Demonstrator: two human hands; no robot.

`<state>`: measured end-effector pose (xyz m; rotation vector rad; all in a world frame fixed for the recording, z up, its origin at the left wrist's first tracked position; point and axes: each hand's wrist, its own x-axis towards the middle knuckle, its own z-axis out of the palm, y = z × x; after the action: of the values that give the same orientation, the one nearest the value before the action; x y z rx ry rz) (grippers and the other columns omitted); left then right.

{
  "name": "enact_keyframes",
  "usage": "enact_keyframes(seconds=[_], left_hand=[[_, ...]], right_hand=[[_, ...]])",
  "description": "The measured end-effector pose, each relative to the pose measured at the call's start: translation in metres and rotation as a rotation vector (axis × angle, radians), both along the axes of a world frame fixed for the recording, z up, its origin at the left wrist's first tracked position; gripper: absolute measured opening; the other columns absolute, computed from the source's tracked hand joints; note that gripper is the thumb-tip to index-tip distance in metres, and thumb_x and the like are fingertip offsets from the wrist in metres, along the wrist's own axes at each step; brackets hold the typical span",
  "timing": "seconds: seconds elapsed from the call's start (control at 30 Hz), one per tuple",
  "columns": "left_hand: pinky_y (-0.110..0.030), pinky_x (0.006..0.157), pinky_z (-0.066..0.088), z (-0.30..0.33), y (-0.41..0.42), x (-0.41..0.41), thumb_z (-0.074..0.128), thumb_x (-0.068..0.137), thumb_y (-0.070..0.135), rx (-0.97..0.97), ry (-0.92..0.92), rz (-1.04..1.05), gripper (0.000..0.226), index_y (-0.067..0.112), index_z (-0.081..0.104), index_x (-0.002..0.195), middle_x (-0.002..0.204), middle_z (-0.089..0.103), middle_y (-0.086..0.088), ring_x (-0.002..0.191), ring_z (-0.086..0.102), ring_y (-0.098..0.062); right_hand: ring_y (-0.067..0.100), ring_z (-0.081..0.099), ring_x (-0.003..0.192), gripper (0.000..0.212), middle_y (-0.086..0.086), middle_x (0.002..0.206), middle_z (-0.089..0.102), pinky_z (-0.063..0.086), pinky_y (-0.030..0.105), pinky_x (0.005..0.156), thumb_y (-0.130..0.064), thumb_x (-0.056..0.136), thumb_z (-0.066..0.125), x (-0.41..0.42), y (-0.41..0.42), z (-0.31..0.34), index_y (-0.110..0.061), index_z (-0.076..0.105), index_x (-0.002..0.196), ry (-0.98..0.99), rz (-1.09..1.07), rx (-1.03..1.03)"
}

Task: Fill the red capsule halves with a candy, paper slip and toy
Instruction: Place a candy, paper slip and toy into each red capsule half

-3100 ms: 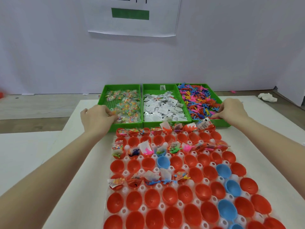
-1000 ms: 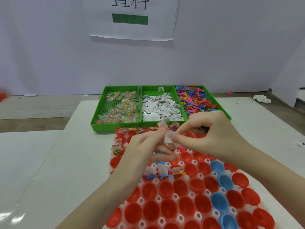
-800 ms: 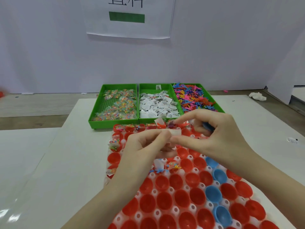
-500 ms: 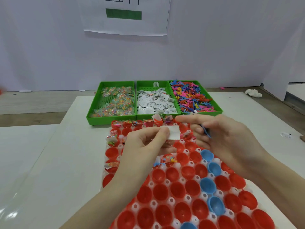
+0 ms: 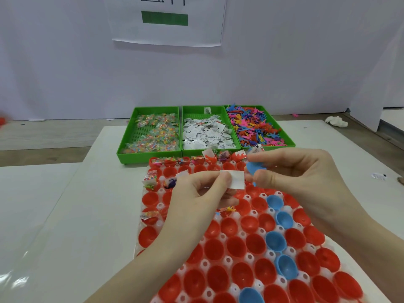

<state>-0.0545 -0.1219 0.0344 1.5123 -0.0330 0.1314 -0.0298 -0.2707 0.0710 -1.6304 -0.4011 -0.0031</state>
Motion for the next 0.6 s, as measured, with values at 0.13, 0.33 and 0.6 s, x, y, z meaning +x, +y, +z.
enact_keyframes(seconds=[0.13, 0.33, 0.6], left_hand=[[-0.018, 0.063, 0.055, 0.0009, -0.0005, -0.0007, 0.056, 0.089, 0.014, 0.003, 0.009, 0.003, 0.018, 0.014, 0.073, 0.083, 0.076, 0.072, -0.007, 0.063, 0.069, -0.014], [-0.016, 0.061, 0.054, 0.0020, 0.0005, -0.0027, 0.056, 0.089, 0.015, 0.008, 0.002, 0.016, 0.018, 0.016, 0.073, 0.082, 0.075, 0.073, -0.005, 0.063, 0.069, -0.015], [-0.016, 0.059, 0.054, 0.0027, -0.0018, -0.0058, 0.057, 0.087, 0.011, -0.039, -0.013, 0.017, 0.022, 0.017, 0.074, 0.074, 0.070, 0.072, -0.004, 0.062, 0.069, -0.014]], right_hand=[[0.010, 0.071, 0.074, 0.025, 0.000, 0.078, 0.074, 0.052, 0.012, 0.063, -0.012, 0.062, 0.061, -0.0015, -0.0005, -0.0009, -0.014, 0.072, 0.085, 0.074, 0.073, 0.048], [0.011, 0.069, 0.066, 0.028, -0.007, 0.074, 0.071, 0.052, 0.014, 0.058, -0.016, 0.050, 0.069, -0.0053, 0.0001, 0.0020, -0.023, 0.072, 0.077, -0.001, -0.011, 0.026], [0.007, 0.068, 0.062, 0.022, -0.002, 0.064, 0.071, 0.051, 0.013, 0.053, -0.025, 0.040, 0.072, -0.0091, 0.0049, 0.0009, -0.020, 0.075, 0.062, 0.115, -0.051, 0.189]])
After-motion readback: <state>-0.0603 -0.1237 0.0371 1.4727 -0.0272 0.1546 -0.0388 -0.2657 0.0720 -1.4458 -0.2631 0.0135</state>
